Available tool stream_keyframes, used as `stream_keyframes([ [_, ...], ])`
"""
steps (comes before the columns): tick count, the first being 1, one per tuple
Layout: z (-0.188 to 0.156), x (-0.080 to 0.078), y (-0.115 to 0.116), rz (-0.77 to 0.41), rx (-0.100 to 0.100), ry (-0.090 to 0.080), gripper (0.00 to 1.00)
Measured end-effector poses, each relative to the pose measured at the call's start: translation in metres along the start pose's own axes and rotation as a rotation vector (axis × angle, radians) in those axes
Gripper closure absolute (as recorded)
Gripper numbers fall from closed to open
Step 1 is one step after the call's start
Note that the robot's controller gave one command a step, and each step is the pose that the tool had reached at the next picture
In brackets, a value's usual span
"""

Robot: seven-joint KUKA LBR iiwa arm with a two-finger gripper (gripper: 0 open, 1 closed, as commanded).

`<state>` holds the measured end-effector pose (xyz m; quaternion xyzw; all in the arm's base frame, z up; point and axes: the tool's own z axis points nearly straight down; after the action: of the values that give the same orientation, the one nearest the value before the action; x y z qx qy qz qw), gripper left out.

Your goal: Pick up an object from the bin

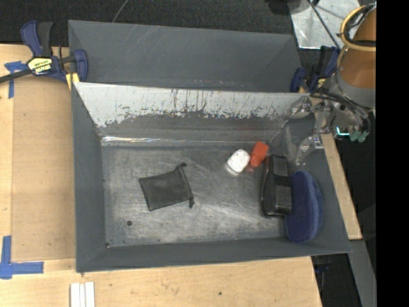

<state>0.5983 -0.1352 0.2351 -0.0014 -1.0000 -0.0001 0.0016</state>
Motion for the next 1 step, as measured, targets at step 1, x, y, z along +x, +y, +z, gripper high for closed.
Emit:
stream_keyframes([
  [1, 0.0997, 0.0117, 0.0149, -0.056, 0.005, -0.021, 0.0],
])
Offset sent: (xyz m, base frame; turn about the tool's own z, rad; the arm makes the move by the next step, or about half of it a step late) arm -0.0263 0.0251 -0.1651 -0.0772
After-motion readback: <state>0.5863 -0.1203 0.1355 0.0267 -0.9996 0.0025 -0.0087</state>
